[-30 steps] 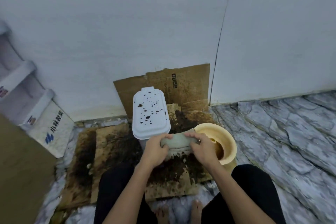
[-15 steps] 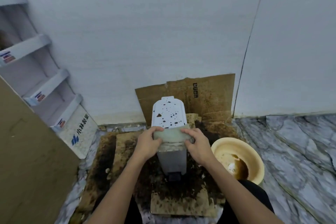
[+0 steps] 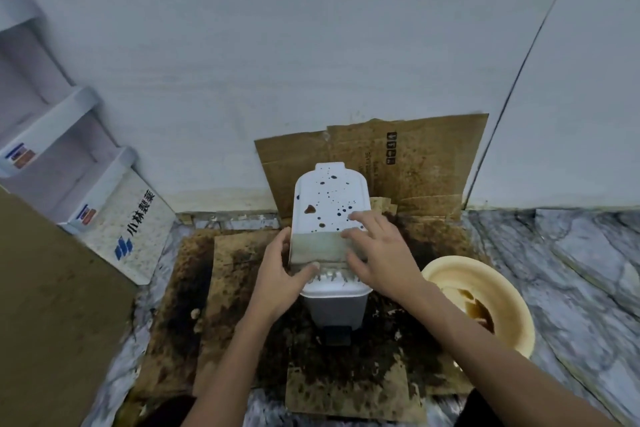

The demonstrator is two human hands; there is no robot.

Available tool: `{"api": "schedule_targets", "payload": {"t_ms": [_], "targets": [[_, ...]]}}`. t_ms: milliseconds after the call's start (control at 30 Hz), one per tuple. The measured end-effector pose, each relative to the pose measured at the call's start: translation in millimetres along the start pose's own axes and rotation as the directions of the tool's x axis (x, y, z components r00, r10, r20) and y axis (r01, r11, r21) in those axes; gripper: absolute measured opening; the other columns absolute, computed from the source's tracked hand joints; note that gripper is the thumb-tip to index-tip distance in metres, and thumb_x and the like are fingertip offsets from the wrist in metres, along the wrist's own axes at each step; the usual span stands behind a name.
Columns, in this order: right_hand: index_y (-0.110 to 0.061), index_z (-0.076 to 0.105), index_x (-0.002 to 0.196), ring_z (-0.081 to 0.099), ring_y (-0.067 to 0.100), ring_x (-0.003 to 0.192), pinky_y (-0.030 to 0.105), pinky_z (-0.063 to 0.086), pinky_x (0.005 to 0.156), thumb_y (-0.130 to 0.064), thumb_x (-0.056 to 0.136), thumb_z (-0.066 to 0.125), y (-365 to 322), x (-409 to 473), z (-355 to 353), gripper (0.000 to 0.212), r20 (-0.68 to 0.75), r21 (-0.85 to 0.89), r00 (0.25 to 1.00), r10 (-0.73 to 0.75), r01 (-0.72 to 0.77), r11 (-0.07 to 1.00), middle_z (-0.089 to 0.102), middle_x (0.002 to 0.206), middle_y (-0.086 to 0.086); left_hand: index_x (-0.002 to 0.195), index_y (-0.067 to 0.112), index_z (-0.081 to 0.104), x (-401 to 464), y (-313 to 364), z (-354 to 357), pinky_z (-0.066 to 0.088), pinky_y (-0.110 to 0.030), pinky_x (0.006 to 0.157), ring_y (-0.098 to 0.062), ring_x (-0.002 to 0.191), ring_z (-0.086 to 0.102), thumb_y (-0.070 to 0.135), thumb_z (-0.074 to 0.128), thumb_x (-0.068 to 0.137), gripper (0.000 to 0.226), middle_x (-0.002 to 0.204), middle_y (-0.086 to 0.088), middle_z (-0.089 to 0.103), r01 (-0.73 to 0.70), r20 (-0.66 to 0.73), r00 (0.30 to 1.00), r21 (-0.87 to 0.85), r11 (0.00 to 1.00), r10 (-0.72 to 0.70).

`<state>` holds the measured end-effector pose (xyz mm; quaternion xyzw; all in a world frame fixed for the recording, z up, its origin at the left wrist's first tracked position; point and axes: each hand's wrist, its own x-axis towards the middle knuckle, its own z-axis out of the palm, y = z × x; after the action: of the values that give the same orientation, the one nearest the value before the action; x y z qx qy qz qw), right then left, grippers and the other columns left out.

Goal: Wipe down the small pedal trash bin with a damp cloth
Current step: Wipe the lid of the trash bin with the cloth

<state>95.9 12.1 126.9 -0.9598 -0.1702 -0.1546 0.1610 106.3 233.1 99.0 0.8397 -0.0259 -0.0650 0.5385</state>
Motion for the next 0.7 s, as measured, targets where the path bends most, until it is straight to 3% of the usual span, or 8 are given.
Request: {"api": "schedule_targets", "payload": {"t_ms": [67, 133, 267, 367, 433, 533, 633, 700], "targets": [[-0.015, 0.061, 0.126, 0.041, 0.027, 0.138, 0.045, 0.037, 0.112, -0.025, 0.093, 0.056, -2.8, 9.0, 10.2, 0.035, 0.109, 0.058, 0.973, -0.205, 0.200, 0.978, 0.052, 0.143, 0.006, 0.156, 0.026, 0.030, -2.1, -8.6, 5.3, 0.050, -0.033, 0.108, -0.010, 0.135, 0.051, 0.030, 0.089, 0.077, 0.099, 0.154, 0.004, 0.043, 0.016, 0.048, 0.999, -0.073, 0.997, -0.013], [-0.018, 0.053, 0.138, 0.034, 0.023, 0.144, 0.043, 0.030, 0.116, -0.027, 0.099, 0.049, -3.9, 14.0, 22.0, 0.040, 0.220, 0.107, 0.932, -0.288, 0.270, 0.957, 0.047, 0.150, 0.002, 0.156, 0.029, 0.024, -0.7, -15.3, 11.6, 0.051, -0.019, 0.101, 0.001, 0.132, 0.053, 0.030, 0.093, 0.073, 0.107, 0.153, 0.006, 0.042, 0.010, 0.097, 0.995, -0.123, 0.992, 0.002], [-0.025, 0.040, 0.148, 0.028, 0.018, 0.147, 0.039, 0.024, 0.119, -0.032, 0.103, 0.039, 6.9, 21.8, 38.3, 0.046, 0.269, 0.068, 0.906, -0.326, 0.320, 0.945, 0.038, 0.156, -0.002, 0.163, 0.031, 0.006, 9.3, -25.9, 18.3, 0.046, -0.012, 0.102, 0.009, 0.134, 0.048, 0.042, 0.097, 0.063, 0.136, 0.155, 0.016, 0.040, -0.006, 0.136, 0.990, -0.173, 0.985, 0.030], [-0.027, 0.033, 0.151, 0.023, 0.016, 0.149, 0.037, 0.018, 0.120, -0.035, 0.104, 0.036, 15.0, 31.4, 43.1, 0.048, 0.294, 0.059, 0.909, -0.296, 0.292, 0.955, 0.032, 0.159, -0.005, 0.163, 0.037, 0.004, 15.6, -29.7, 22.7, 0.041, 0.000, 0.093, 0.023, 0.130, 0.042, 0.057, 0.095, 0.057, 0.142, 0.150, 0.035, 0.032, -0.017, 0.073, 0.997, -0.163, 0.986, 0.029], [-0.027, 0.032, 0.152, 0.022, 0.016, 0.149, 0.037, 0.018, 0.120, -0.035, 0.105, 0.037, 18.3, 39.7, 46.5, 0.048, 0.290, 0.055, 0.919, -0.267, 0.263, 0.963, 0.032, 0.159, -0.006, 0.162, 0.041, 0.003, 18.5, -32.9, 25.8, 0.040, 0.002, 0.091, 0.027, 0.126, 0.041, 0.063, 0.094, 0.055, 0.143, 0.148, 0.038, 0.033, -0.019, 0.032, 0.999, -0.143, 0.990, 0.024], [-0.028, 0.032, 0.152, 0.023, 0.017, 0.149, 0.037, 0.018, 0.120, -0.034, 0.105, 0.037, 22.9, 54.8, 50.8, 0.048, 0.275, 0.051, 0.936, -0.219, 0.213, 0.976, 0.031, 0.159, -0.007, 0.161, 0.045, 0.001, 20.8, -33.9, 28.8, 0.040, -0.003, 0.098, 0.022, 0.131, 0.041, 0.067, 0.092, 0.055, 0.141, 0.151, 0.034, 0.036, -0.026, 0.020, 0.999, -0.091, 0.995, 0.028], [-0.028, 0.031, 0.152, 0.023, 0.017, 0.149, 0.037, 0.019, 0.120, -0.034, 0.105, 0.036, 28.6, 70.4, 56.3, 0.048, 0.251, 0.016, 0.952, -0.172, 0.174, 0.985, 0.031, 0.159, -0.008, 0.161, 0.045, 0.002, 21.6, -32.6, 31.9, 0.036, -0.028, 0.118, 0.004, 0.147, 0.032, 0.069, 0.088, 0.062, 0.133, 0.163, 0.023, 0.028, -0.092, 0.031, 0.995, -0.005, 0.996, 0.092], [-0.028, 0.033, 0.152, 0.026, 0.017, 0.148, 0.037, 0.021, 0.119, -0.033, 0.105, 0.036, 31.1, 79.9, 60.0, 0.047, 0.229, -0.005, 0.961, -0.152, 0.157, 0.988, 0.033, 0.158, -0.007, 0.161, 0.043, 0.001, 22.1, -32.5, 32.2, 0.032, -0.038, 0.123, -0.001, 0.151, 0.026, 0.071, 0.085, 0.065, 0.131, 0.166, 0.020, 0.022, -0.109, 0.034, 0.994, 0.041, 0.993, 0.108]]}}
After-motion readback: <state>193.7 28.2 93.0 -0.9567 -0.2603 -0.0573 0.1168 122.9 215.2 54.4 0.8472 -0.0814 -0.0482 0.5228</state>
